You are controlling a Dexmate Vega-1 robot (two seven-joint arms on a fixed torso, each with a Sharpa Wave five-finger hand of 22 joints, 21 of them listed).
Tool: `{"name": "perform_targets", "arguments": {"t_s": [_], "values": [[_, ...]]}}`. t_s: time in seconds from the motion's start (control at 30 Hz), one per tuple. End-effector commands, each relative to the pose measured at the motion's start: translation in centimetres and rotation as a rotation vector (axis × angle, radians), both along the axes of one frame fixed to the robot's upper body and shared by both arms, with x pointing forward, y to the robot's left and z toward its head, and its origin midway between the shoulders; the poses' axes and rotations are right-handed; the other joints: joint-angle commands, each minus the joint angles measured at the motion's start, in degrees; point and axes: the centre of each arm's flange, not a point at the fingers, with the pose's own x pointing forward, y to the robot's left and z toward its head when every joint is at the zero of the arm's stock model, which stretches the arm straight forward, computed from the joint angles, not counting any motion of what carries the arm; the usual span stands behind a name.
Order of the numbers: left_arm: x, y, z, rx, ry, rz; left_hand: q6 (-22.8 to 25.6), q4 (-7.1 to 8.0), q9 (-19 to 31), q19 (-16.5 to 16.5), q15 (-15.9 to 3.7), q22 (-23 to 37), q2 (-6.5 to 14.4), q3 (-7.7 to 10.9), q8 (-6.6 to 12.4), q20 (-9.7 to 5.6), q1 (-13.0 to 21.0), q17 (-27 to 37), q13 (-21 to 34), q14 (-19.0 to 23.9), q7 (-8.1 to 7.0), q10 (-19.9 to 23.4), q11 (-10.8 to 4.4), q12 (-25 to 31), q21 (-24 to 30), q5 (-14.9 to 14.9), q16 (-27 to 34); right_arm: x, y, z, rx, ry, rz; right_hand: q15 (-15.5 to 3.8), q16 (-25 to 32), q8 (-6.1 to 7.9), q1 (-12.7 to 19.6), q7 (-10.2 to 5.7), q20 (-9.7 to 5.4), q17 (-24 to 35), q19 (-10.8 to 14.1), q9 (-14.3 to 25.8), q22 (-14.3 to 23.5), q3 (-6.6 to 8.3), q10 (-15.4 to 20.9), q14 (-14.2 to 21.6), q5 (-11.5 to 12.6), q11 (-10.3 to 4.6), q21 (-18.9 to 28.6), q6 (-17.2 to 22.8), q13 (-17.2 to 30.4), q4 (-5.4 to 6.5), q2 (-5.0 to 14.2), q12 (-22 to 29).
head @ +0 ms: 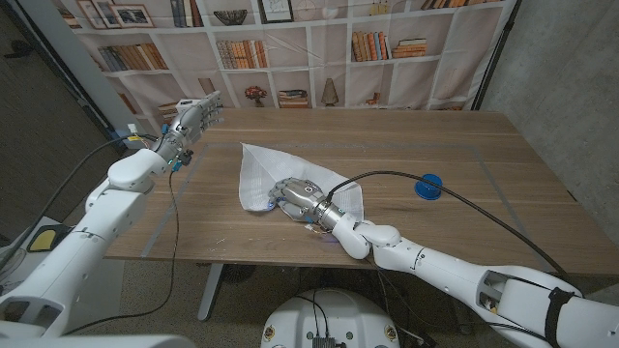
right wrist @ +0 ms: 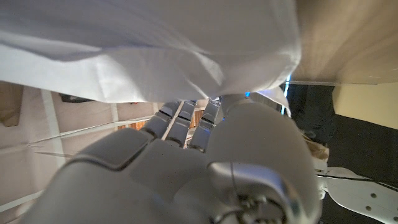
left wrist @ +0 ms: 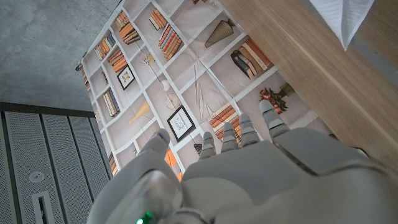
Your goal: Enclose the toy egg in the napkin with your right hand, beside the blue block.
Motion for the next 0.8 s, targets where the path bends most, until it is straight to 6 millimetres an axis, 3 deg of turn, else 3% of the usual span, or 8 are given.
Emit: {"name": "perform_targets", "arguments": {"t_s": [0.03,0.53,0.6,0.63,0.67,0.7,0.8], "values": [[0.4,-0.5,0.2,-0.009,0.000,-0.006,0.2,0.02,0.0,0.2,0.41,0.2,0.1,0.47,0.03,-0.04,-0.4,0.1,0.1,0.2,-0.18,0.1,0.21,0.4,0.0,0.3,0.2,-0.9,-1.9,3.7,0.201,-0.083,0.006,-9.51,-0.6,0.87,-0.7,4.85,-3.02,0.2,0.0,0.8,0.1,0.35,0.2,0.5,0.7,0.15,0.2,4.3,0.5,0.68,-0.27,0.3],[0.5,-1.2,1.2,-0.021,-0.015,-0.016,0.0,-0.11,0.0,0.3,0.33,0.2,0.1,0.64,0.00,-0.05,-0.4,0.1,0.1,0.1,-0.20,-0.1,0.22,0.3,-0.2,0.3,0.1,-1.2,-4.0,6.4,0.309,-0.077,0.016,-9.54,-1.7,3.10,-1.1,4.41,-2.68,0.6,-0.5,3.1,0.2,1.23,0.1,0.6,1.4,0.18,0.0,3.4,1.7,1.97,-0.61,0.9],[0.4,-1.4,1.3,-0.021,-0.019,-0.012,0.0,-0.14,0.0,0.3,0.33,0.2,0.2,0.66,0.00,-0.05,-0.3,0.1,0.1,0.1,-0.22,0.0,0.21,0.3,-0.2,0.3,0.1,-1.1,-4.5,6.8,0.316,-0.065,0.031,-9.56,-1.5,4.06,-0.4,4.61,-1.16,1.3,0.5,3.6,0.1,1.65,0.7,0.7,1.6,1.26,0.5,3.9,2.1,1.61,-0.58,1.4],[0.3,-1.4,1.3,-0.022,-0.020,-0.012,0.0,-0.14,0.0,0.3,0.32,0.2,0.2,0.67,0.00,-0.05,-0.3,0.1,0.1,0.1,-0.24,0.0,0.21,0.3,-0.2,0.3,0.1,-1.1,-4.9,7.0,0.317,-0.042,0.051,-8.06,-1.8,4.74,-0.2,5.12,0.86,1.4,1.5,3.3,0.1,1.82,0.6,1.2,1.9,2.48,0.8,5.0,2.5,1.28,-1.50,1.6],[0.2,-1.5,1.3,-0.022,-0.020,-0.011,0.0,-0.16,0.0,0.3,0.32,0.2,0.2,0.68,0.00,-0.04,-0.3,0.1,0.1,0.1,-0.22,0.0,0.25,0.3,-0.2,0.3,0.1,-1.1,-5.3,7.1,0.303,-0.015,0.062,-6.70,-2.3,3.95,-1.3,5.86,1.88,1.5,0.8,2.6,0.0,1.37,-0.8,0.7,1.7,3.65,0.5,3.6,2.6,1.70,-2.40,1.3],[0.2,-1.5,1.3,-0.021,-0.022,-0.010,0.0,-0.16,0.0,0.3,0.31,0.2,0.2,0.69,0.00,-0.04,-0.3,0.1,0.1,0.1,-0.23,0.0,0.26,0.3,-0.2,0.3,0.1,-1.3,-5.6,7.3,0.275,0.005,0.049,-4.99,-3.3,1.58,-4.2,6.62,3.13,2.0,0.0,1.2,0.0,-0.69,-3.8,-1.0,1.0,4.78,0.2,0.2,2.5,2.47,-4.86,0.4],[0.1,-1.7,1.3,-0.021,-0.022,-0.014,0.0,-0.19,0.0,0.4,0.34,0.2,0.2,0.73,0.01,-0.05,-0.3,0.1,0.1,0.1,-0.15,0.0,0.29,0.3,-0.2,0.3,0.1,-2.0,-6.2,7.1,0.205,0.074,0.054,-1.82,-5.3,-2.25,-9.1,6.64,6.19,2.6,-4.1,-1.3,0.0,-3.76,-9.4,-4.8,0.6,7.76,-1.8,-4.4,1.9,3.72,-7.74,-1.4]]}}
